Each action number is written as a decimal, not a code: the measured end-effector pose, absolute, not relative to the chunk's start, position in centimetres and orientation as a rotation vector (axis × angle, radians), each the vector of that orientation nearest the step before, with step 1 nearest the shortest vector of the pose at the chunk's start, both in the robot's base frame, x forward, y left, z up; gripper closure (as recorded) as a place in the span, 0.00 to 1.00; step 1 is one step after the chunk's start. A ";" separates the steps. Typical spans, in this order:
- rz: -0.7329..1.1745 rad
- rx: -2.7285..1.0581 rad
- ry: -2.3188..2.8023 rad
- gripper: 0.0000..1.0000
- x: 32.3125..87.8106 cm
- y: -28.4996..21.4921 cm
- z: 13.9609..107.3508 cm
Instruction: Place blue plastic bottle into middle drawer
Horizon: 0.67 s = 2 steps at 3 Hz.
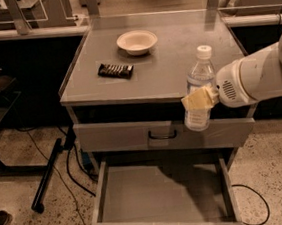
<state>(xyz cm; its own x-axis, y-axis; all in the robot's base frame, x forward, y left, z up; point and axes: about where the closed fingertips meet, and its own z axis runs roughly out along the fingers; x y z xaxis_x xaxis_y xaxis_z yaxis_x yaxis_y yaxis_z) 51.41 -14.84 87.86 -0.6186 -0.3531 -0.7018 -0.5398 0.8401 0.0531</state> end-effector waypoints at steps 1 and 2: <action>0.367 -0.558 2.375 1.00 49.4 -14.5 82.0; 0.386 -0.487 2.443 1.00 48.0 -14.3 76.8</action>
Offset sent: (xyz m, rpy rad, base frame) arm -0.0520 0.0078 -0.1790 0.0626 0.2307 -0.1757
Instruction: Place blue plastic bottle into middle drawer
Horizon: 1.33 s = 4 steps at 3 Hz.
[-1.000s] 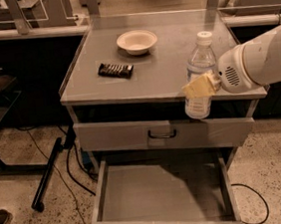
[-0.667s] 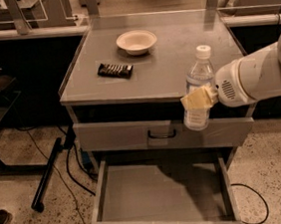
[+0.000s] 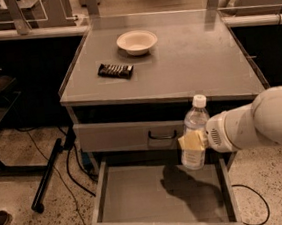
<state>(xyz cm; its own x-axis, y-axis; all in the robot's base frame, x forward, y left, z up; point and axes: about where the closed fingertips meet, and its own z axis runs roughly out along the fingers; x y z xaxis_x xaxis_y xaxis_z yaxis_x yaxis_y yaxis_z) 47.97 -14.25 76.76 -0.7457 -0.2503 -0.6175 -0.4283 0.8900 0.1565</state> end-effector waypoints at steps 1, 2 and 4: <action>0.386 -0.476 2.454 1.00 47.6 -14.3 76.1; 0.401 -0.439 2.453 1.00 47.4 -14.0 75.1; 0.241 -0.393 2.452 1.00 46.0 -14.9 67.3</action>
Offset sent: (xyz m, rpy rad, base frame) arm -0.0075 0.0061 -0.0356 0.0555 0.0248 -0.0686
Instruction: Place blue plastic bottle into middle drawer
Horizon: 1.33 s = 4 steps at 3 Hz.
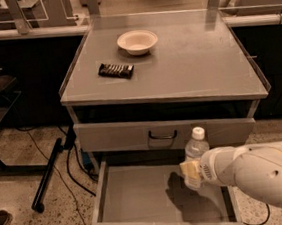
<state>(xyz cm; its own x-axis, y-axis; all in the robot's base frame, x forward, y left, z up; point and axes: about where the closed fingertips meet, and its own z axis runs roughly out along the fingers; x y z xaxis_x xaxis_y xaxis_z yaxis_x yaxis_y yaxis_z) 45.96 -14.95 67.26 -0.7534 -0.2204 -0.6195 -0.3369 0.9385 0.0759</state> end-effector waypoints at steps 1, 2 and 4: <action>0.230 -0.246 2.419 1.00 46.6 -17.7 65.8; 0.251 -0.161 2.416 1.00 46.9 -18.2 65.9; 0.375 0.044 2.400 1.00 47.7 -18.1 59.5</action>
Offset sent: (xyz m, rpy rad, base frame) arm 0.0066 -0.0265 -0.0142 0.0325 -0.0376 -0.1018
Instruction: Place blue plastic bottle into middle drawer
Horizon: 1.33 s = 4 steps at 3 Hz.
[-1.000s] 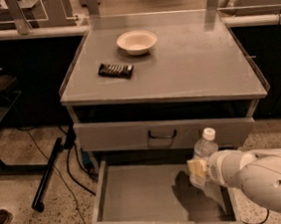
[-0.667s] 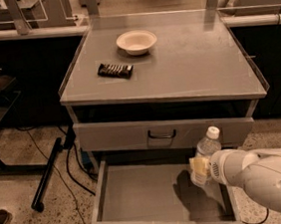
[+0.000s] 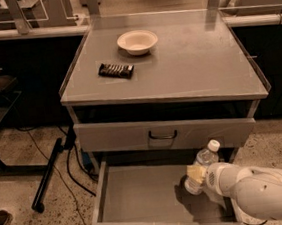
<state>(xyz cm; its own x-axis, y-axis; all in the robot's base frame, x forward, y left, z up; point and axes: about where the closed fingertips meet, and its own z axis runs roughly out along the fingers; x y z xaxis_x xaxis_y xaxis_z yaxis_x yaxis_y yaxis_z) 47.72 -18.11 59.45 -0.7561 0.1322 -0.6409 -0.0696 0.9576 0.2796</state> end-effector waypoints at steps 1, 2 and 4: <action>0.383 0.054 2.384 1.00 48.2 -17.8 59.8; 0.386 0.099 2.366 1.00 47.8 -17.9 58.5; 0.272 0.095 2.364 1.00 47.7 -15.8 51.9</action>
Offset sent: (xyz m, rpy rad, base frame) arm -0.0122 0.0256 -0.0513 0.0511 -0.0406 -0.1196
